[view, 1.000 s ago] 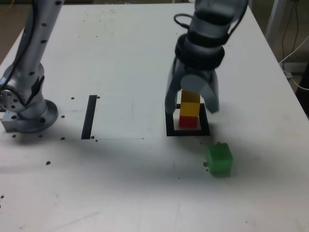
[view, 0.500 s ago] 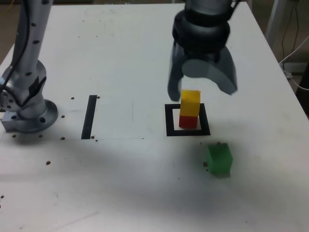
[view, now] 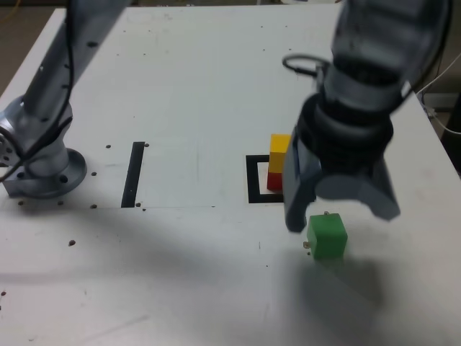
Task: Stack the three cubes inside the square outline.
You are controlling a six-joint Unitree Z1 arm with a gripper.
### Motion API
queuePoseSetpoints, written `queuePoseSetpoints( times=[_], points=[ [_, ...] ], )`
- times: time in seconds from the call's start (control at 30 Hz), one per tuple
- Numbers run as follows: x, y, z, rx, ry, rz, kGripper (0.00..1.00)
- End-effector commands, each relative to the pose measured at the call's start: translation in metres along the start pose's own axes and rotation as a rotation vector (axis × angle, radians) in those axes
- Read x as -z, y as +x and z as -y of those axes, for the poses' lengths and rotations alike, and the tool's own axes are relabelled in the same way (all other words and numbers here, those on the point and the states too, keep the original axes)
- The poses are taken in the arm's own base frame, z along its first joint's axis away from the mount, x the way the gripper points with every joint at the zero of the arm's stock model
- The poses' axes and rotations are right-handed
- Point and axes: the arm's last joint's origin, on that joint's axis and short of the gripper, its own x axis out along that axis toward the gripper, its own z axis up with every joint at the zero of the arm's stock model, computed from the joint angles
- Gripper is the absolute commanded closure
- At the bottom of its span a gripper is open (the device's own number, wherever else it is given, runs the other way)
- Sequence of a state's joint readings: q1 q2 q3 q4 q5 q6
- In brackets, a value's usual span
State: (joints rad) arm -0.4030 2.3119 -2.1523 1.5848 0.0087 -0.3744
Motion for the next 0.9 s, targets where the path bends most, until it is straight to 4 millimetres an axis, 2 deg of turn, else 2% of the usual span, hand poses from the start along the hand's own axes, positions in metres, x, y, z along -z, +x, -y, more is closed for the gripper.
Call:
queuePoseSetpoints(
  times=[0.0,0.6,0.73,0.87],
  points=[
    [-0.002,0.005,0.001,-0.005,0.001,-0.032,0.0],
    [-0.03,0.044,-0.001,0.048,0.029,-0.109,0.02],
    [-0.031,0.047,-0.005,0.054,0.029,-0.12,0.06],
    [-0.031,0.048,-0.008,0.071,0.027,-0.133,0.13]
  ],
)
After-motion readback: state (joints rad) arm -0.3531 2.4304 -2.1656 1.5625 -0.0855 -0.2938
